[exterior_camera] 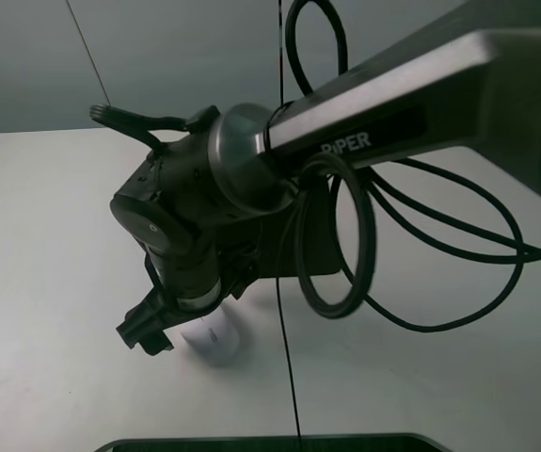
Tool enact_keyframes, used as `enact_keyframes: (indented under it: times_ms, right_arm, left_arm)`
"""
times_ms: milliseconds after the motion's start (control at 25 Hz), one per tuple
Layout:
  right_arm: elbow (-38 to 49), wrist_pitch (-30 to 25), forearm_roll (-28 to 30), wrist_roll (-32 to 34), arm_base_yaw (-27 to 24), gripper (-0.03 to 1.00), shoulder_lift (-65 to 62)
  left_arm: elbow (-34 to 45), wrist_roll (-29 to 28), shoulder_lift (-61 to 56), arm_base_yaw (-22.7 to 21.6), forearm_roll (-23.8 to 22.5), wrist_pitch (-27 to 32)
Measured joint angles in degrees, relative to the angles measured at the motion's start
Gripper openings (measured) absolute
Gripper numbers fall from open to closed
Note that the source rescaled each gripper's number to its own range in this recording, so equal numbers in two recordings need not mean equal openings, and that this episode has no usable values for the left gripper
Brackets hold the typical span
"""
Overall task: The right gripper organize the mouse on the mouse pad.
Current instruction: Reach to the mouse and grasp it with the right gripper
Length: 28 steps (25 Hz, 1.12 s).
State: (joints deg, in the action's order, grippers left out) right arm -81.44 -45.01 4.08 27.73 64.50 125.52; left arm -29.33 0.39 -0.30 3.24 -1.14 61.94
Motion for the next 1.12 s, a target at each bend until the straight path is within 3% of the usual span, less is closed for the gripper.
enact_keyframes:
  times_ms: [1120]
  right_arm:
    - [0.00,1.70,0.32,-1.10,0.00,1.00,2.55]
  left_arm:
    - [0.00,0.00,0.00,0.00,0.00,0.00]
